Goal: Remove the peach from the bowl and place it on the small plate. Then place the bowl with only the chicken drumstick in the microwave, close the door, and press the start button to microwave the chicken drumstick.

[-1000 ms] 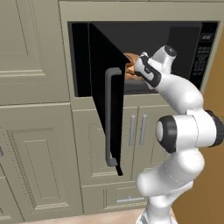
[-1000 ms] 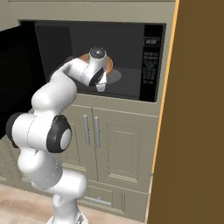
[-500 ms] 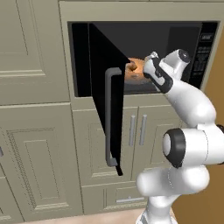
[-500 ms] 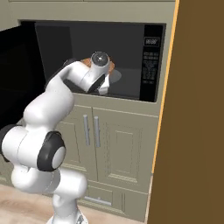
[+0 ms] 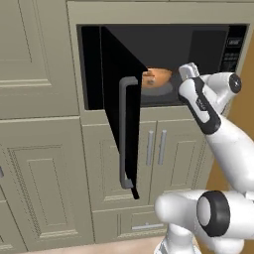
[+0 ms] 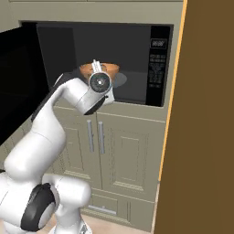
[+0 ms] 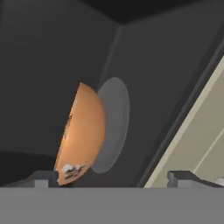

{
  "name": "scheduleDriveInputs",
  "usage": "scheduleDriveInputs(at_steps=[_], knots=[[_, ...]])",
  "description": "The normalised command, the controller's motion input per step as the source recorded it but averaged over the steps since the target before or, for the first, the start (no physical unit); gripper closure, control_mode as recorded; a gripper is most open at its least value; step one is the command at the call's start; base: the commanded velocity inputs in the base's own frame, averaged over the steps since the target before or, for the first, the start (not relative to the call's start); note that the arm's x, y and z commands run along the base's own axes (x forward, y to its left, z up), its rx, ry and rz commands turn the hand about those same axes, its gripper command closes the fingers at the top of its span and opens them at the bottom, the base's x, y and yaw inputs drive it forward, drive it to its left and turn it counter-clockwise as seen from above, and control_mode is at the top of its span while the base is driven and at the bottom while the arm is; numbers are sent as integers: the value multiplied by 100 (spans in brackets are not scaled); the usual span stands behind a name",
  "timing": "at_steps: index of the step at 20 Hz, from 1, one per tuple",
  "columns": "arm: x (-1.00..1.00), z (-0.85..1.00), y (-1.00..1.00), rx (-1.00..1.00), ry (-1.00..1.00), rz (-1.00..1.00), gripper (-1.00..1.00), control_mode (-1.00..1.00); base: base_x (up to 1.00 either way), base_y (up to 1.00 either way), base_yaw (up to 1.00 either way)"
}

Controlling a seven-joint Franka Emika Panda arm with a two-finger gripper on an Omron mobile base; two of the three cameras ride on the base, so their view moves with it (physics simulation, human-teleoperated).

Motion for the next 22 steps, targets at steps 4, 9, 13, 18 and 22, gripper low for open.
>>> scheduleDriveInputs(at_steps=[4,9,13,18,22], knots=[[-100,31,0,-18,-41,7,-100,-100,0,0,0],[-100,27,21,-41,-26,18,-100,-100,0,0,0],[-100,32,29,-55,-15,27,-100,-100,0,0,0],[-100,40,32,-61,-9,22,-100,-100,0,0,0],[-100,25,49,-64,-6,19,-100,-100,0,0,0]])
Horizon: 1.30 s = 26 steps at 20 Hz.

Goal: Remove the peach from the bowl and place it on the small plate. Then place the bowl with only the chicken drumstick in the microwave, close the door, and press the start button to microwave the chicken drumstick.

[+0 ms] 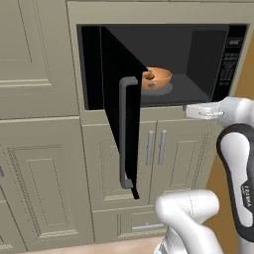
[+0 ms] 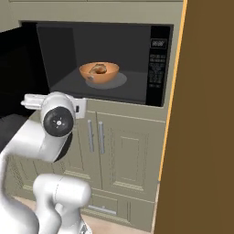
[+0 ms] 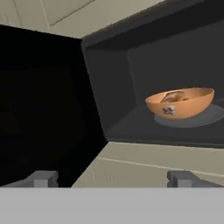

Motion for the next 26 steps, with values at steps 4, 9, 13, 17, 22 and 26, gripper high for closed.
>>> scheduleDriveInputs(at_steps=[4,9,13,17,22,26], knots=[[-100,-23,43,-50,-12,25,-100,-100,0,0,0],[-100,-8,49,-47,-24,18,-100,-100,0,0,0],[-100,0,84,-50,-27,11,-100,-100,0,0,0],[-100,-8,92,-48,-23,12,-100,-100,0,0,0],[-85,-23,99,-47,-22,14,-100,-100,0,0,0],[22,-45,100,-41,-4,3,-100,-100,0,0,0]])
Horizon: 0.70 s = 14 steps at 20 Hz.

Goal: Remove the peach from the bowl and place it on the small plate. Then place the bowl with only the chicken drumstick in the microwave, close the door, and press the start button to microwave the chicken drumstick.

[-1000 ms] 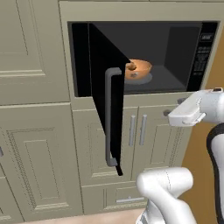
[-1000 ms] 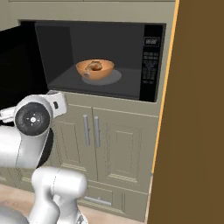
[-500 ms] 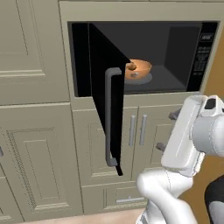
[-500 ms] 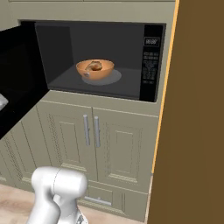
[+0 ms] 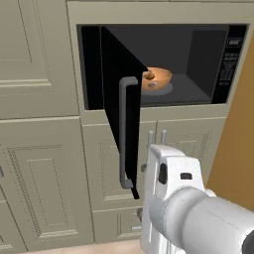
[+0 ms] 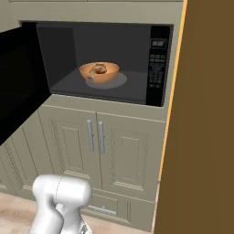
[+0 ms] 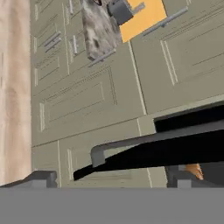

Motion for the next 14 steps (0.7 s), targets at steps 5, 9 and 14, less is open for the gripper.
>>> scheduleDriveInputs(at_steps=[5,9,14], knots=[[94,-52,100,-30,0,0,-100,-100,0,0,0],[100,-48,94,-27,0,-5,-100,-100,0,0,0],[100,-18,29,-21,6,-18,-100,-100,0,0,0]])
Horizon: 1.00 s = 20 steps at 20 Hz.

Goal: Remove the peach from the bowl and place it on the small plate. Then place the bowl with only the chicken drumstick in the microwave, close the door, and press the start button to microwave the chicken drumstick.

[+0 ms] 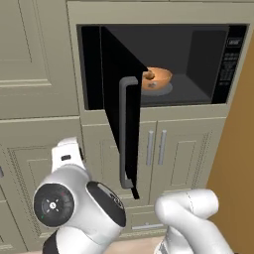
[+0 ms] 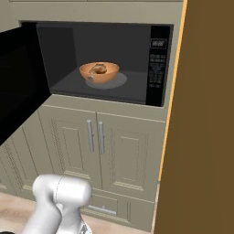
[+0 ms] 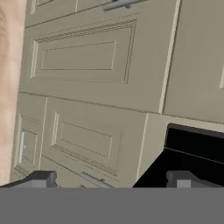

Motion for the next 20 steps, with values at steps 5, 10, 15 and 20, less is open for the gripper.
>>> scheduleDriveInputs(at_steps=[5,10,15,20], knots=[[87,0,-72,-5,9,-15,-100,-100,0,0,0],[7,2,-97,0,-5,-12,-100,-100,0,0,0],[-4,23,-100,0,-10,-10,-100,-100,0,0,0],[15,35,-100,0,-2,-2,-100,-100,0,0,0]])
